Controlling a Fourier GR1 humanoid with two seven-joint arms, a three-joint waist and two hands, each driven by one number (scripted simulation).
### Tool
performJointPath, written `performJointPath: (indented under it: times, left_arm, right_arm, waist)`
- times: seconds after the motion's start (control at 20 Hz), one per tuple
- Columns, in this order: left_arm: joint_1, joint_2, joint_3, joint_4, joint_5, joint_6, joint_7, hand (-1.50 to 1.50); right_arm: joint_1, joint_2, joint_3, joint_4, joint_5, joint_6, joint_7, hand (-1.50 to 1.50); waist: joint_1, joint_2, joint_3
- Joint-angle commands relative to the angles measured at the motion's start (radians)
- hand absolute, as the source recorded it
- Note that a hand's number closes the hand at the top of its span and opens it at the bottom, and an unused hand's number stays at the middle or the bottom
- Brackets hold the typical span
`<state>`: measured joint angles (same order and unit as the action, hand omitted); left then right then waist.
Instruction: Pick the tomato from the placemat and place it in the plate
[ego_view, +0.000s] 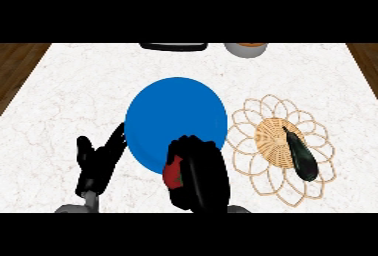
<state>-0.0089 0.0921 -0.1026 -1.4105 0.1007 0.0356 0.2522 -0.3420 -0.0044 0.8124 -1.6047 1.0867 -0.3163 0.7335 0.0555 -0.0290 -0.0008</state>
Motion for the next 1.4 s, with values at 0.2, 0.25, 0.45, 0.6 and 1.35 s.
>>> performJointPath:
  times: [0.2,0.25,0.45,0.6,1.35]
  left_arm:
    - [0.004,-0.016,-0.011,0.007,-0.019,0.018,-0.022,0.0]
    - [-0.002,0.006,0.012,0.011,0.001,-0.002,-0.012,0.0]
    - [-0.011,-0.003,0.011,0.017,-0.007,0.011,-0.019,0.0]
    - [-0.001,0.016,0.028,-0.007,0.0,0.008,-0.019,0.0]
    - [-0.001,-0.004,0.008,-0.01,-0.012,0.007,-0.025,0.0]
  right_arm:
    - [-0.011,0.004,0.165,-0.055,0.147,-0.317,0.395,1.5]
    - [-0.013,0.004,0.173,-0.056,0.189,-0.352,0.436,1.5]
    - [-0.039,0.004,0.182,-0.049,0.264,-0.45,0.512,1.5]
    - [-0.028,0.004,0.187,-0.015,0.356,-0.473,0.571,1.5]
    - [-0.245,0.004,-0.118,0.359,0.342,-0.656,0.555,1.5]
  waist:
    - [-0.012,0.013,-0.001]
    - [-0.021,0.014,-0.001]
    - [-0.024,0.02,0.0]
    - [-0.027,0.02,0.0]
    - [-0.005,0.04,0.002]
